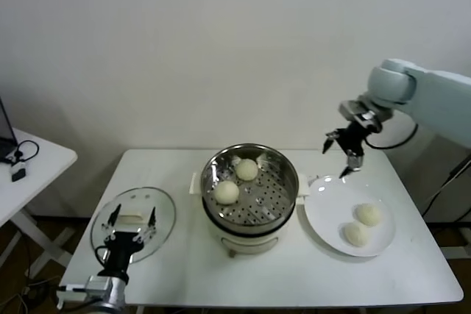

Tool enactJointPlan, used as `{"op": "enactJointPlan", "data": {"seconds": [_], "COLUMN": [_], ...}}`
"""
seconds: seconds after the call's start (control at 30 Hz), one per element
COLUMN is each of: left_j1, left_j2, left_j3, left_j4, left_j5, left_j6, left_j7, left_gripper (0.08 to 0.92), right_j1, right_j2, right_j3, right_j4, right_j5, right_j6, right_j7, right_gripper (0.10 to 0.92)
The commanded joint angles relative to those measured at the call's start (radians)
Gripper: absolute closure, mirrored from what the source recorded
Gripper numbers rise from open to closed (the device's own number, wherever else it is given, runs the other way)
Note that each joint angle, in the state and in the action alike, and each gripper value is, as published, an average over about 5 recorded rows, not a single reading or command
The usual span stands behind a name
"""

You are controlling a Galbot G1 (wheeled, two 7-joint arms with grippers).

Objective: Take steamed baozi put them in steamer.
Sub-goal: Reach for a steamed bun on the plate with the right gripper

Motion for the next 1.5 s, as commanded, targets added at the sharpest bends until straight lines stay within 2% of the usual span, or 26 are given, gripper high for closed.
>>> {"op": "enactJointPlan", "data": {"seconds": [0.03, 0.3, 0.73, 1.5], "left_j1": [0.009, 0.021, 0.028, 0.026], "left_j2": [-0.008, -0.013, -0.019, -0.018], "left_j3": [0.002, -0.014, -0.022, -0.036], "left_j4": [-0.004, -0.010, -0.005, 0.003], "left_j5": [0.008, 0.021, 0.028, 0.025], "left_j6": [-0.003, 0.003, 0.004, 0.009], "left_j7": [0.000, -0.002, -0.003, 0.001], "left_gripper": [0.177, 0.177, 0.177, 0.177], "right_j1": [-0.426, -0.660, -0.671, -0.675], "right_j2": [-0.184, -0.149, -0.087, -0.047], "right_j3": [0.333, 0.475, 0.474, 0.443], "right_j4": [0.011, -0.010, -0.075, -0.103], "right_j5": [-0.258, -0.332, -0.362, -0.399], "right_j6": [0.033, 0.027, 0.037, 0.050], "right_j7": [0.018, 0.031, 0.046, 0.056], "right_gripper": [0.203, 0.203, 0.203, 0.203]}}
